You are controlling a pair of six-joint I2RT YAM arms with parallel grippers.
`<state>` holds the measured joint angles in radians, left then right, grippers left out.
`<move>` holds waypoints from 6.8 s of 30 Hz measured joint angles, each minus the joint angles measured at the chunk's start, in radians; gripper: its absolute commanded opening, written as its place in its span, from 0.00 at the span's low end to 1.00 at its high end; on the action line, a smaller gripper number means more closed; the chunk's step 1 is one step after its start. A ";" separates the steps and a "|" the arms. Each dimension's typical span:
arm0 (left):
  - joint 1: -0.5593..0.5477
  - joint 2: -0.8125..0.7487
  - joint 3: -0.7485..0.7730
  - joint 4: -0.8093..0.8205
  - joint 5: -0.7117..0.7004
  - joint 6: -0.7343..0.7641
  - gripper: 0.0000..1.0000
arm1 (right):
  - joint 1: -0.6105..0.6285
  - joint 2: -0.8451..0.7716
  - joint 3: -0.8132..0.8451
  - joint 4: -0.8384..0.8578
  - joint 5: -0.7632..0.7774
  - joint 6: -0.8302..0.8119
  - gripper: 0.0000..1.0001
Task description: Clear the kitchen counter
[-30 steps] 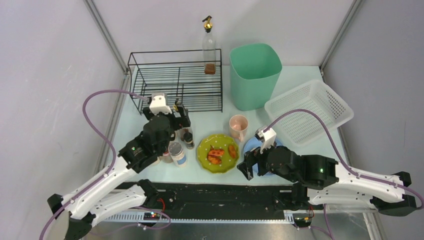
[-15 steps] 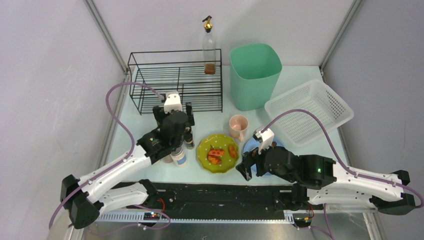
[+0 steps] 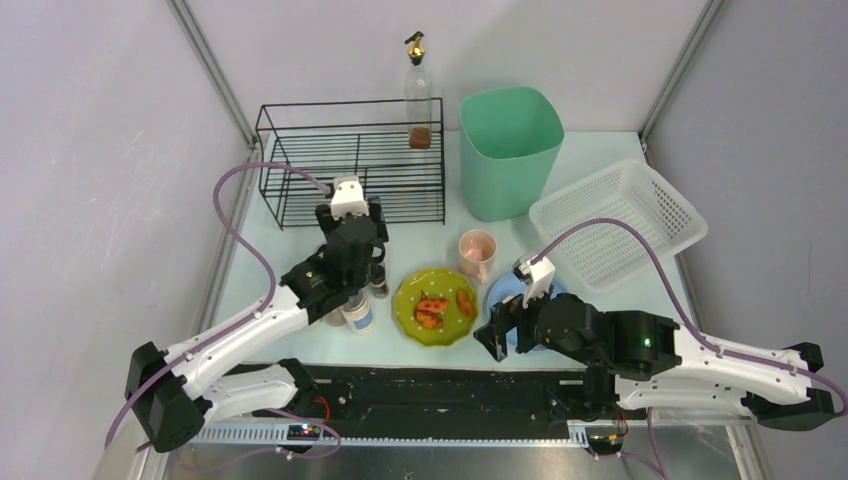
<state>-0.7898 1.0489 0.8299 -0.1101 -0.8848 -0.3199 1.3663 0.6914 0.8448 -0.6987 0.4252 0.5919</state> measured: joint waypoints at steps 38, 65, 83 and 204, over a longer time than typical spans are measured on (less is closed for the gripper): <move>0.060 0.093 -0.016 0.065 0.064 0.007 0.02 | 0.053 0.019 -0.001 0.000 0.010 0.044 0.90; 0.062 0.157 0.462 -0.107 0.190 0.099 0.00 | 0.060 -0.064 -0.001 0.000 0.043 0.011 0.89; 0.142 0.471 1.006 -0.195 0.201 0.240 0.00 | 0.060 -0.077 0.035 -0.007 0.049 -0.057 0.90; 0.392 1.163 1.516 -0.007 0.276 0.277 0.00 | -0.170 -0.033 0.019 0.016 -0.120 -0.122 0.91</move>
<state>-0.3977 2.2116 2.3463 -0.1173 -0.6090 -0.0433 1.1965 0.6586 0.8635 -0.6823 0.3050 0.4698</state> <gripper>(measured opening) 0.438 0.915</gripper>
